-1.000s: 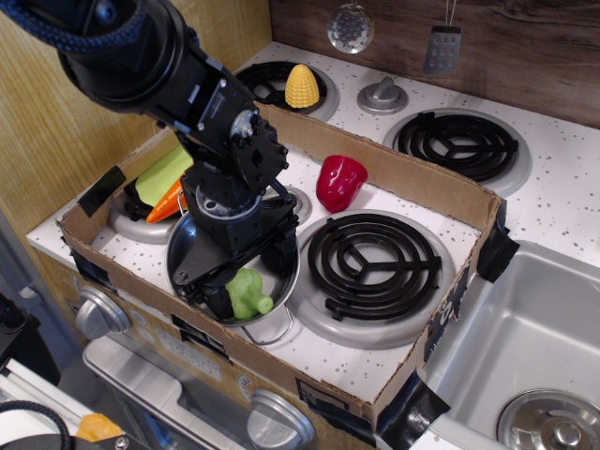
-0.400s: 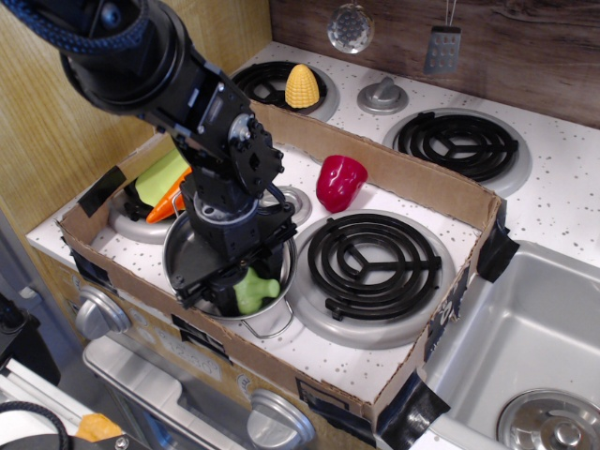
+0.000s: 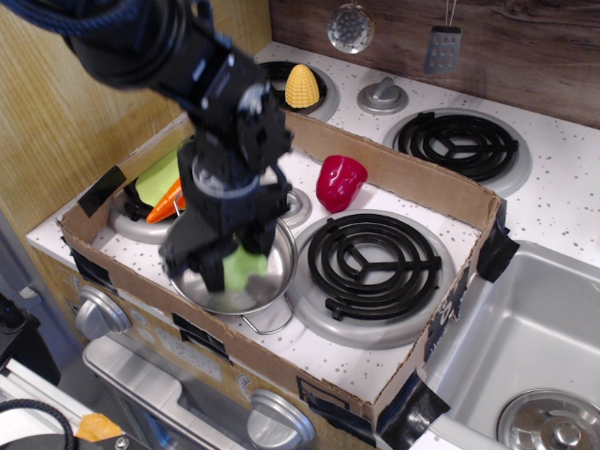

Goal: Take broccoli out of pan

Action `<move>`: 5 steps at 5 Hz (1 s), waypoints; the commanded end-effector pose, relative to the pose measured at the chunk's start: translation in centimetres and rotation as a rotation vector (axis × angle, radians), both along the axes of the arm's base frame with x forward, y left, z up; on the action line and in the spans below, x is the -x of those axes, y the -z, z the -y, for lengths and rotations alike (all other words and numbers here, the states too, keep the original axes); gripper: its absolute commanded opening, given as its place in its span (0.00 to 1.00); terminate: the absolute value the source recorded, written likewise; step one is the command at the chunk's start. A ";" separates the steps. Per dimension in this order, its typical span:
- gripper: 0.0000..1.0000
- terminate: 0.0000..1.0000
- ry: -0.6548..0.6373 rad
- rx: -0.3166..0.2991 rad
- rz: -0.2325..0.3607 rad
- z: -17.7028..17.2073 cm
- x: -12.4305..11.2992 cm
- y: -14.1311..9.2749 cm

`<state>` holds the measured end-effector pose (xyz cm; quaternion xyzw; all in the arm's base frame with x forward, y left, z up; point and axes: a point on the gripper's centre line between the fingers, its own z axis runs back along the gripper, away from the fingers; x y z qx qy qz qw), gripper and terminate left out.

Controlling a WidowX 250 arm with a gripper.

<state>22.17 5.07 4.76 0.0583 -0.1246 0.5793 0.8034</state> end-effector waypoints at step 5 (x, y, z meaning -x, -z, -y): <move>0.00 0.00 -0.065 0.151 0.012 10.6 -0.7 -0.1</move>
